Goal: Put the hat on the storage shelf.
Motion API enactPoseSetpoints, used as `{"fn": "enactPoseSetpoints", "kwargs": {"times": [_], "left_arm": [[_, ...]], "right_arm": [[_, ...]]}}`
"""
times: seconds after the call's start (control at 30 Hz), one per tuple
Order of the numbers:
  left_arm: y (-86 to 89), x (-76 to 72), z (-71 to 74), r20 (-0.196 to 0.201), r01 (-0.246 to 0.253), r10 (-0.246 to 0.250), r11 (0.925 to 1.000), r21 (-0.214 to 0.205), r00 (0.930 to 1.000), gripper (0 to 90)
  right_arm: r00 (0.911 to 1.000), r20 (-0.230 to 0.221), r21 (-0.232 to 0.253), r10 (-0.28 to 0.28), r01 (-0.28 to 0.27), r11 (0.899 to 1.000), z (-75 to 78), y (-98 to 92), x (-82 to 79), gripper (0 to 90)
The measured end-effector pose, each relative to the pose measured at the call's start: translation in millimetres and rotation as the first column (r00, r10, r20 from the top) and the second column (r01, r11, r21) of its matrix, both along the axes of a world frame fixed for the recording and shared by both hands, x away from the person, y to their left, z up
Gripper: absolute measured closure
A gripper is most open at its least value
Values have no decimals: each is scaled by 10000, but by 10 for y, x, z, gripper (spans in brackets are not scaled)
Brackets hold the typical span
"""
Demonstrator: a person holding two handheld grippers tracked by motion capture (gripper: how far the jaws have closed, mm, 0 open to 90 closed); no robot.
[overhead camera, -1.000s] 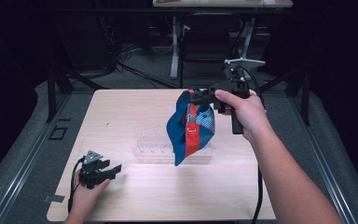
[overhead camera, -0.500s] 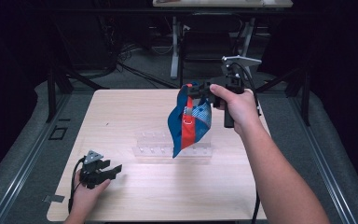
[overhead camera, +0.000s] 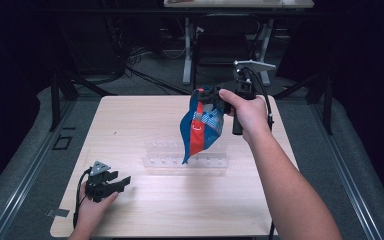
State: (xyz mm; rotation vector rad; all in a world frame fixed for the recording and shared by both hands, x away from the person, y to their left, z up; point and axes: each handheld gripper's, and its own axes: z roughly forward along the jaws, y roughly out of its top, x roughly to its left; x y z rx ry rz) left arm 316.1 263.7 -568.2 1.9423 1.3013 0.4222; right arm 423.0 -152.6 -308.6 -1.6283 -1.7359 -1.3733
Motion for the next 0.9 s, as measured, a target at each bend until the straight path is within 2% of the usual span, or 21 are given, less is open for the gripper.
{"fn": "enactPoseSetpoints", "kwargs": {"times": [0.6,0.73,0.9], "left_arm": [[-22,-3,-9,151,-40,40,10000,-6,9999,409],[-20,-1,-5,56,22,-22,10000,59,10000,409],[-32,-2,-13,124,1,-1,10000,22,9999,409]], "right_arm": [[9982,-137,-20,-580,580,9983,-70,-135,-24,778],[9984,-135,-70,-548,547,9985,-63,-144,-47,778],[9987,-22,-151,-505,505,9986,-45,-124,-72,777]]}}
